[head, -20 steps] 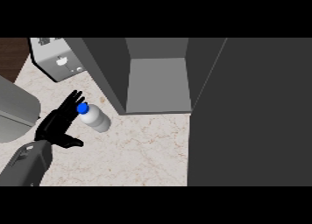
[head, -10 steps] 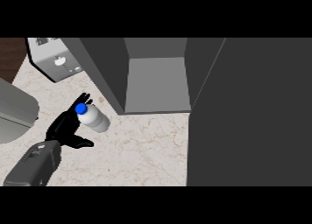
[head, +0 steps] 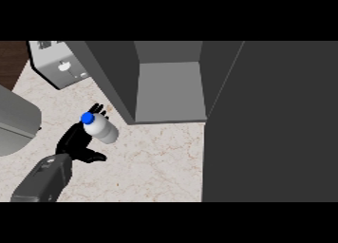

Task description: Pick up the bottled water, place it into the cabinet and close the cabinet

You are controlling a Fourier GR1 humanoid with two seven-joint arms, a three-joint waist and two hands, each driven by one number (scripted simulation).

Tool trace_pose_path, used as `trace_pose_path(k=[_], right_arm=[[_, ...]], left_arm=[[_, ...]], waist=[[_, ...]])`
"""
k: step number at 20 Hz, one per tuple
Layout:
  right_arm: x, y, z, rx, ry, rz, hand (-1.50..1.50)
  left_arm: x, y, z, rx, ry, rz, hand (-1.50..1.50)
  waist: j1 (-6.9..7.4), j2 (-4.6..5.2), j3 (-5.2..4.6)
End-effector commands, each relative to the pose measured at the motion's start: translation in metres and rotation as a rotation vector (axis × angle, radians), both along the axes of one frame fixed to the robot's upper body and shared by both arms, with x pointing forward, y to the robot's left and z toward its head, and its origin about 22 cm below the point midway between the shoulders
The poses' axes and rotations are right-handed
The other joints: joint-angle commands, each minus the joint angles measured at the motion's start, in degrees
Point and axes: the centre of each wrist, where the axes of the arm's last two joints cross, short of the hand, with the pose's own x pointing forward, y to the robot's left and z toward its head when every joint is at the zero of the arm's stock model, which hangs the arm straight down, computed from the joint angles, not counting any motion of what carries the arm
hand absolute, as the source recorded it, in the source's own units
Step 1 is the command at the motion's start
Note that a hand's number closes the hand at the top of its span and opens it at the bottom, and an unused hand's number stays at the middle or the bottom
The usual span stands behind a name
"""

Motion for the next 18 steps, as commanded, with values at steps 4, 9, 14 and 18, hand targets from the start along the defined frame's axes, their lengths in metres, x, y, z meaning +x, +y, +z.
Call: trace_pose_path(k=[4,9,14,18], right_arm=[[0.005,0.004,-0.005,0.011,-0.010,0.015,-1.50],[0.001,-0.002,0.004,0.009,0.009,0.020,-1.50],[0.012,0.003,-0.006,0.014,0.008,0.019,-1.50],[0.008,0.004,-0.003,-0.006,0.023,0.014,-1.50]], left_arm=[[0.002,-0.012,-0.003,-0.168,-0.018,-0.097,-1.50],[0.017,-0.026,0.005,-0.211,0.019,-0.118,-1.50],[-0.001,-0.035,-0.011,-0.236,-0.008,-0.157,-1.50],[-0.005,-0.058,-0.018,-0.217,-0.015,-0.210,1.50]], waist=[[-0.04,0.01,0.01],[-0.21,-0.06,0.03],[-0.21,0.34,-0.05],[0.14,-0.09,0.04]])
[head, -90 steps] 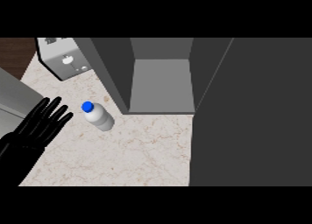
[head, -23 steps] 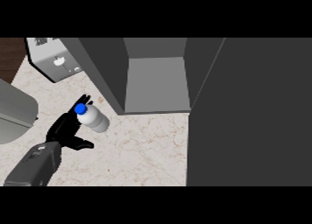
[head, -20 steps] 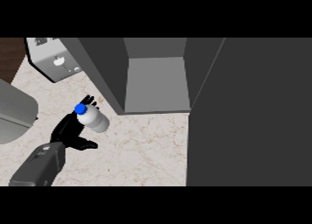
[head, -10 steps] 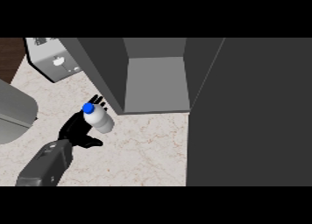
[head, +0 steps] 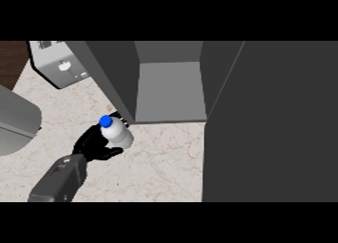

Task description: Pick up the bottled water, place it into the cabinet and close the cabinet

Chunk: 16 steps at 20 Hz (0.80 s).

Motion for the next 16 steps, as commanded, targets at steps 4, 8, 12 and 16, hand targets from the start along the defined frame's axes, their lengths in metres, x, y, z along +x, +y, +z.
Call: trace_pose_path(k=[4,8,12,16], right_arm=[[-0.008,-0.005,-0.012,0.001,0.006,-0.005,-1.50],[0.004,-0.005,-0.004,-0.011,0.003,-0.001,-1.50],[-0.006,0.000,-0.015,0.014,0.009,-0.014,-1.50],[-0.009,-0.009,-0.007,-0.027,0.020,-0.020,-1.50]], left_arm=[[0.000,-0.009,-0.002,-0.123,-0.089,-0.056,1.50],[0.003,-0.024,-0.001,-0.146,-0.090,-0.078,1.50],[0.002,-0.003,0.003,-0.114,-0.147,0.034,1.50],[-0.045,0.033,-0.021,-0.064,-0.149,0.369,1.50]], waist=[[-0.63,-0.21,-0.03],[0.37,-0.19,-0.03],[0.37,-0.41,0.04],[2.09,-0.87,0.10]])
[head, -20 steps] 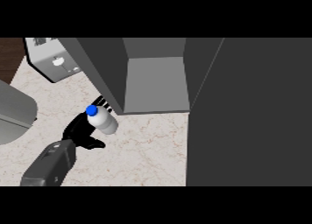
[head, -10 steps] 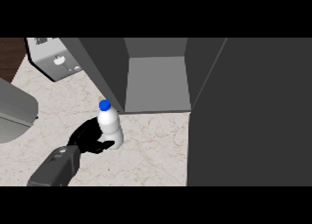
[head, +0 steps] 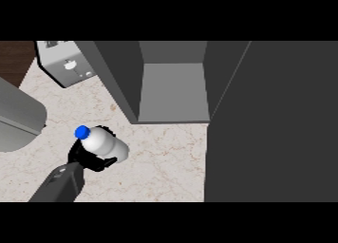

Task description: Pick up the bottled water, place it into the cabinet and close the cabinet

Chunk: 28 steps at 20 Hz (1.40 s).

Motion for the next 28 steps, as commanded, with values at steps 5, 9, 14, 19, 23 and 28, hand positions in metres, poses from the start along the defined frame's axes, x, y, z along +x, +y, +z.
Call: trace_pose_path(k=[5,9,14,19,23,28], right_arm=[[-0.010,-0.002,0.006,-0.020,0.004,0.001,-1.50],[-0.002,0.001,-0.003,-0.028,0.023,-0.008,-1.50],[-0.004,-0.013,-0.003,-0.019,0.012,-0.005,-1.50],[0.003,0.013,0.001,0.005,-0.003,0.006,-1.50],[0.001,0.012,0.007,0.007,0.008,0.020,-1.50],[-0.001,0.009,0.015,0.005,0.001,0.005,-1.50]], left_arm=[[-0.053,0.024,-0.025,-0.078,-0.131,0.331,1.50],[-0.049,0.024,-0.020,-0.167,-0.144,0.327,1.50],[-0.037,0.011,-0.013,-0.180,-0.122,0.299,1.50],[-0.043,0.020,0.008,-0.150,-0.132,0.266,1.50],[-0.029,-0.010,0.040,-0.130,-0.141,0.227,1.50],[-0.020,-0.036,0.072,-0.122,-0.161,0.193,1.50]], waist=[[0.63,-0.46,0.09],[1.21,-0.60,0.17],[0.69,-0.48,0.16],[1.26,-0.64,0.20],[1.53,-0.71,0.24],[0.95,-0.59,0.17]])
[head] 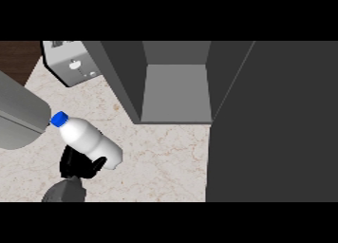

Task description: Pick up the bottled water, place it into the cabinet and close the cabinet

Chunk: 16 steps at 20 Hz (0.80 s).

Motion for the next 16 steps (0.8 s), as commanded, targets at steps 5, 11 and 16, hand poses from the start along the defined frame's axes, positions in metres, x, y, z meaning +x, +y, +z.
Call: trace_pose_path(k=[5,11,16], right_arm=[[0.005,-0.014,0.008,0.013,0.000,0.018,-1.50],[0.001,0.013,0.003,0.018,0.012,0.029,-1.50],[0.012,0.012,-0.008,0.023,0.005,0.039,-1.50]], left_arm=[[0.016,-0.067,0.064,0.034,-0.076,-0.036,1.50],[0.044,-0.094,0.102,0.119,-0.113,-0.011,1.50],[0.062,-0.138,0.121,0.176,-0.111,-0.004,1.50]], waist=[[-0.33,0.08,-0.03],[-0.67,0.18,-0.06],[-0.98,0.27,-0.07]])
